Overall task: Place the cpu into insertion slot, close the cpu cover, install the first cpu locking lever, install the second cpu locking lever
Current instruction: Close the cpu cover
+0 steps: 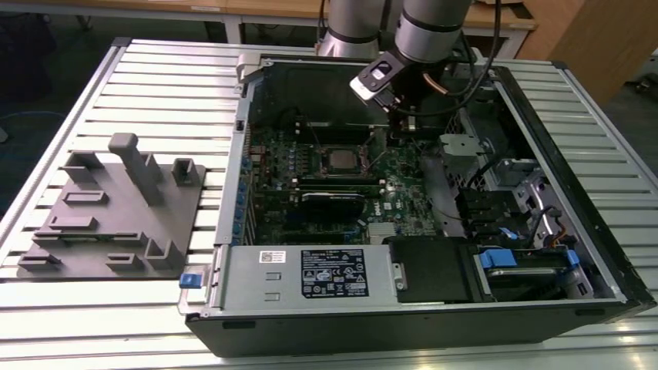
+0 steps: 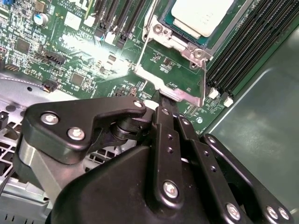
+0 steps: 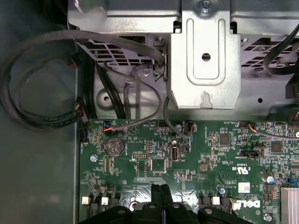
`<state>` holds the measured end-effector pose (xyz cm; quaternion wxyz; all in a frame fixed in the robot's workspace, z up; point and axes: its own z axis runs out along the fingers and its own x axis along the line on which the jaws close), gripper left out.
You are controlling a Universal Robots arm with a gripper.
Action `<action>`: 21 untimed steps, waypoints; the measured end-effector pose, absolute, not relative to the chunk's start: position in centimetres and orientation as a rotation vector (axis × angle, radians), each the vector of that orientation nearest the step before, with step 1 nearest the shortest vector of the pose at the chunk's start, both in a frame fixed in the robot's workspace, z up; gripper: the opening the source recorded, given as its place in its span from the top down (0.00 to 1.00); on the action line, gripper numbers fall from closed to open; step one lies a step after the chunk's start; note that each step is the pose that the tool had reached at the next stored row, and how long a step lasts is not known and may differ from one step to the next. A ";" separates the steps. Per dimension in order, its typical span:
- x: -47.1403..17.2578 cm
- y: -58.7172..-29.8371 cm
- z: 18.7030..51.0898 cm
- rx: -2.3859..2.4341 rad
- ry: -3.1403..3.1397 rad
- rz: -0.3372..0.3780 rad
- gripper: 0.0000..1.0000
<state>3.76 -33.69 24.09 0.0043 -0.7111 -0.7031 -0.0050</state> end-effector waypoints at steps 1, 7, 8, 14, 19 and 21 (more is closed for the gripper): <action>3.7 -33.7 24.1 -2.228 -2.203 -0.016 0.90; 3.4 -33.7 24.1 -2.228 -2.203 -0.016 0.90; 3.4 -33.7 24.1 -2.228 -2.203 -0.016 0.90; 3.3 -33.7 24.1 -2.228 -2.203 -0.016 0.90; 3.3 -33.7 24.1 -2.228 -2.203 -0.016 0.90; 3.2 -33.7 24.1 -2.228 -2.203 -0.016 0.90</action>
